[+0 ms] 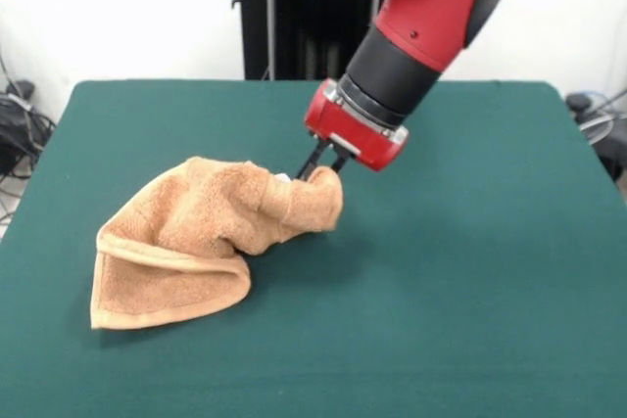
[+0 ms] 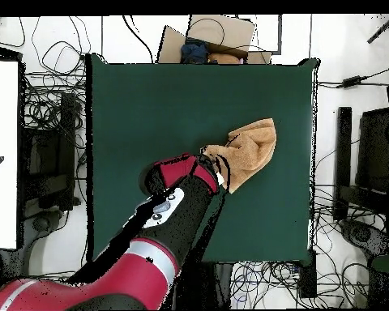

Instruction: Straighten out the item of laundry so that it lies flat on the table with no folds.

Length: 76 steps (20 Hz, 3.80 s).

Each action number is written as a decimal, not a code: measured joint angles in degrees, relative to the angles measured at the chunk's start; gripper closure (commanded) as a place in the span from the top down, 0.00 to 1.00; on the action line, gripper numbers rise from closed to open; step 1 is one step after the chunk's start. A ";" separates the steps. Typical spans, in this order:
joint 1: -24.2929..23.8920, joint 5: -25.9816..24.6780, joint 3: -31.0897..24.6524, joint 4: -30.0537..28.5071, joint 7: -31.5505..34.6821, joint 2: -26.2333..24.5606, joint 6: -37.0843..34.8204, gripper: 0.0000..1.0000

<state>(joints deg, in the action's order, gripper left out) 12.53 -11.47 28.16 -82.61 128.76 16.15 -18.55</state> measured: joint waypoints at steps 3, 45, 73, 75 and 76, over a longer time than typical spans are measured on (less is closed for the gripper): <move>0.71 -0.86 -0.01 1.83 -0.01 -0.52 -0.20 0.00; -3.03 -6.85 -17.50 19.65 -8.55 -2.28 -22.27 0.00; 5.56 -10.17 -14.27 18.64 -8.87 -3.06 -22.16 0.00; 7.47 -10.53 -13.41 18.17 -8.87 -3.09 -21.43 0.00; 8.56 -10.69 -12.88 17.92 -8.87 -3.15 -20.76 0.00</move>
<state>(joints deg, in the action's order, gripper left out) 21.09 -22.16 15.28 -64.69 119.89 13.01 -39.31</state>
